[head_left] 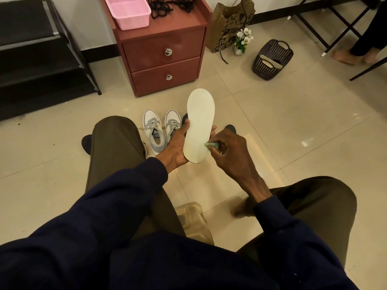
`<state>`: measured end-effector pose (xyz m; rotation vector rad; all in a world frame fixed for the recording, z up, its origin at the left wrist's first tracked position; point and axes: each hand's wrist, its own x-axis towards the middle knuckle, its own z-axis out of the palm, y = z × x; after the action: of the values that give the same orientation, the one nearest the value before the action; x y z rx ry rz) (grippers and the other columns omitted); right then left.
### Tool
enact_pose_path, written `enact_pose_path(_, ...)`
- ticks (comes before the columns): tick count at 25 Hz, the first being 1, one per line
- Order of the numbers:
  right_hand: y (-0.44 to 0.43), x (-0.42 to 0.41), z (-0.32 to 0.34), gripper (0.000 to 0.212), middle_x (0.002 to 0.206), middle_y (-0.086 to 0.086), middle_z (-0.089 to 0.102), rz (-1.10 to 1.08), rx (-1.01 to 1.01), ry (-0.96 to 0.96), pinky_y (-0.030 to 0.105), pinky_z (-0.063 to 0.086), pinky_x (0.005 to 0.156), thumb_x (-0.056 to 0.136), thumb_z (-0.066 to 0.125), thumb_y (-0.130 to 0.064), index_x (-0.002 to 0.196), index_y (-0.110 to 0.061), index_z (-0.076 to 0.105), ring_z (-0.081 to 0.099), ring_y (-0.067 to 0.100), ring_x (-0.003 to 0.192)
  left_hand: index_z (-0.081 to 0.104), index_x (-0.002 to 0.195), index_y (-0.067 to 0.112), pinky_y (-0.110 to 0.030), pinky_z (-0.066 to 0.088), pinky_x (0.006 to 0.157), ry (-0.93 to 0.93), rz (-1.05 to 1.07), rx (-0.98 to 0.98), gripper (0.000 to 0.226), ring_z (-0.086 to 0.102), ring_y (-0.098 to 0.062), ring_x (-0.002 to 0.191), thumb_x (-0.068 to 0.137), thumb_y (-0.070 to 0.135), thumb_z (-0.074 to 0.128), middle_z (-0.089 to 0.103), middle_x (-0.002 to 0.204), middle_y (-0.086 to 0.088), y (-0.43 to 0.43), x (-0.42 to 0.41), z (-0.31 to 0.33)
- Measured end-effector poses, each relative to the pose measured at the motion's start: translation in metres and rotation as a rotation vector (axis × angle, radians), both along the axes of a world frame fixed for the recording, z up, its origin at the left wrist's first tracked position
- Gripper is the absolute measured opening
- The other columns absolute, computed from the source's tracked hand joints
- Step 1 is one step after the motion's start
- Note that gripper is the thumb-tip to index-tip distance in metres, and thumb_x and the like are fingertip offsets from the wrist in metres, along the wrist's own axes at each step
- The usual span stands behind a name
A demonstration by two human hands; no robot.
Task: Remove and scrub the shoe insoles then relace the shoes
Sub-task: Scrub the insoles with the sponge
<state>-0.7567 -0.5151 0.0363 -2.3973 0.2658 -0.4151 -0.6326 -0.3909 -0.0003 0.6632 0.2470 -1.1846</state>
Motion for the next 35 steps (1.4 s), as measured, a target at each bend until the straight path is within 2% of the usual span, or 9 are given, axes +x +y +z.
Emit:
enact_pose_path(5,0.017,-0.004,0.006,0.01,0.089,-0.001,0.067,0.266,0.211,0.142,0.025,0.056,0.064,0.083,0.083,-0.013,0.088,-0.009,0.076,0.064,0.014,0.078,0.054,0.144,0.009,-0.049,0.05,0.1,0.042,0.014,0.013,0.067,0.07,-0.032,0.107,0.105,0.06,0.035,0.065,0.134,-0.017,0.001,0.001,-0.002)
enact_pose_path(11,0.001,0.0,-0.002,0.013,0.092,0.002,0.065,0.019,0.062,-0.014,0.022,0.053,0.064,0.085,0.08,-0.014,0.09,-0.007,0.071,0.06,0.01,0.08,0.06,0.132,0.011,-0.043,0.057,0.094,-0.009,-0.009,0.026,0.063,0.073,-0.028,0.103,0.106,0.059,0.028,0.072,0.123,-0.014,0.001,-0.001,-0.002)
enact_pose_path(16,0.027,0.0,0.003,0.009,0.09,-0.002,0.066,0.328,0.162,0.13,0.03,0.055,0.064,0.084,0.081,-0.012,0.09,-0.01,0.076,0.062,0.014,0.078,0.056,0.139,0.006,-0.046,0.041,0.116,0.048,-0.022,0.066,0.066,0.065,-0.032,0.114,0.104,0.06,0.038,0.064,0.135,-0.019,0.002,-0.002,-0.005)
enact_pose_path(21,0.009,0.002,-0.006,0.011,0.09,-0.001,0.066,-0.009,0.057,0.006,0.031,0.053,0.065,0.086,0.08,-0.016,0.094,-0.01,0.074,0.06,0.011,0.078,0.068,0.123,0.015,-0.038,0.058,0.084,-0.103,-0.07,0.147,0.051,0.071,-0.027,0.091,0.104,0.056,0.043,0.073,0.112,-0.011,-0.001,-0.005,-0.004)
enact_pose_path(25,0.026,0.0,0.002,0.01,0.095,0.0,0.068,0.206,0.11,0.113,0.021,0.054,0.07,0.085,0.08,-0.012,0.095,-0.011,0.077,0.062,0.011,0.085,0.058,0.143,0.01,-0.049,0.035,0.119,-0.105,-0.105,0.147,0.063,0.053,-0.037,0.135,0.098,0.054,0.06,0.054,0.148,-0.021,-0.001,-0.007,-0.01)
enact_pose_path(26,0.027,0.001,0.004,0.011,0.095,0.0,0.068,0.262,0.122,0.147,0.02,0.053,0.071,0.085,0.08,-0.012,0.095,-0.011,0.078,0.063,0.012,0.085,0.062,0.139,0.01,-0.047,0.039,0.117,-0.12,-0.121,0.165,0.059,0.057,-0.036,0.132,0.097,0.052,0.061,0.058,0.143,-0.021,-0.001,-0.007,-0.01)
enact_pose_path(28,0.021,0.004,0.004,0.011,0.095,0.0,0.07,0.213,0.098,0.138,0.025,0.055,0.072,0.085,0.08,-0.014,0.095,-0.011,0.078,0.063,0.012,0.085,0.077,0.11,0.011,-0.035,0.056,0.09,-0.147,-0.14,0.205,0.042,0.072,-0.027,0.094,0.1,0.045,0.055,0.074,0.106,-0.015,-0.002,-0.007,-0.012)
enact_pose_path(30,0.01,0.006,0.002,0.012,0.095,0.001,0.07,0.034,0.057,0.077,0.031,0.056,0.073,0.086,0.079,-0.016,0.096,-0.01,0.078,0.063,0.013,0.084,0.077,0.09,0.015,-0.031,0.053,0.07,-0.145,-0.19,0.183,0.041,0.067,-0.019,0.067,0.102,0.041,0.047,0.071,0.081,-0.006,-0.005,-0.013,-0.005)
enact_pose_path(35,0.0,0.004,-0.002,0.013,0.098,0.003,0.068,-0.227,0.036,-0.031,0.026,0.056,0.075,0.09,0.076,-0.017,0.099,-0.01,0.07,0.063,0.013,0.085,0.076,0.089,0.018,-0.043,0.054,0.083,-0.134,-0.278,0.149,0.039,0.066,-0.023,0.073,0.099,0.04,0.045,0.07,0.085,-0.006,-0.005,-0.023,0.005)
